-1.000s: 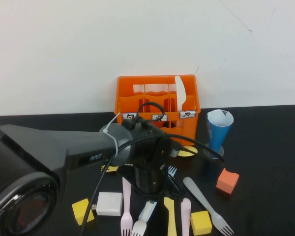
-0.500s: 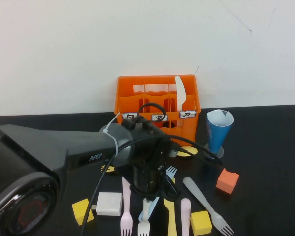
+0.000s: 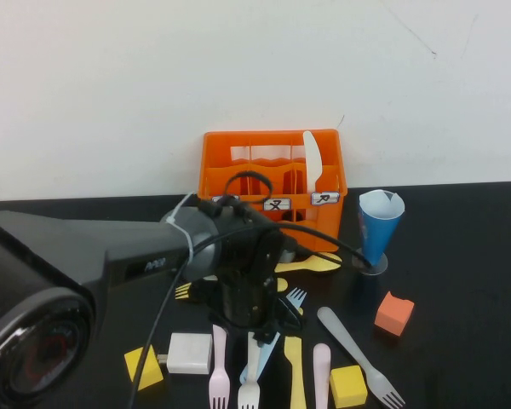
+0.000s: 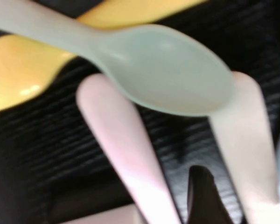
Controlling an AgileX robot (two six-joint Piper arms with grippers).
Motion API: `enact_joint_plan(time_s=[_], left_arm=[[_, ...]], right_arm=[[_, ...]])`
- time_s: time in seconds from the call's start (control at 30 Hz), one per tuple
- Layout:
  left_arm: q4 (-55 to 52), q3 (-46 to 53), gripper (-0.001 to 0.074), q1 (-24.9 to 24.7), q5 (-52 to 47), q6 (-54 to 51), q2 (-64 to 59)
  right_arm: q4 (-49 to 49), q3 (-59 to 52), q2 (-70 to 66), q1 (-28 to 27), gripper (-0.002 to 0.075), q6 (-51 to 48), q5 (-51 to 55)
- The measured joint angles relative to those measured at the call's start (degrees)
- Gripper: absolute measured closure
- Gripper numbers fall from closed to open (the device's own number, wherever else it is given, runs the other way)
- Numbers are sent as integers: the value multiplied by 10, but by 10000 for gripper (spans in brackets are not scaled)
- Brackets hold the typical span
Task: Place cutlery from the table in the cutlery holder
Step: Pick up the fork
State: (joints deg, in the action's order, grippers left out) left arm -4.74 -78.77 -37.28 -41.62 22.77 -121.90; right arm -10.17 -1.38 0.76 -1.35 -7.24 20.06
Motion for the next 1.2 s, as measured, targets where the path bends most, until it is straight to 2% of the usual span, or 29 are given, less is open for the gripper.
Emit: enact_joint_plan(time_s=[0.27, 0.9, 0.97, 1.03, 1.2], left_arm=[[33, 0, 472, 21, 26, 1, 0], [52, 0, 475, 20, 36, -13, -23], [52, 0, 499, 20, 36, -13, -23], [47, 0, 559, 20, 36, -13, -23], [31, 0, 556, 20, 42, -12, -18]], right_arm=[[0, 0, 0, 0, 730, 0, 0], [0, 0, 0, 0, 730, 0, 0], [0, 0, 0, 0, 730, 0, 0], [0, 0, 0, 0, 730, 0, 0], [0, 0, 0, 0, 730, 0, 0]])
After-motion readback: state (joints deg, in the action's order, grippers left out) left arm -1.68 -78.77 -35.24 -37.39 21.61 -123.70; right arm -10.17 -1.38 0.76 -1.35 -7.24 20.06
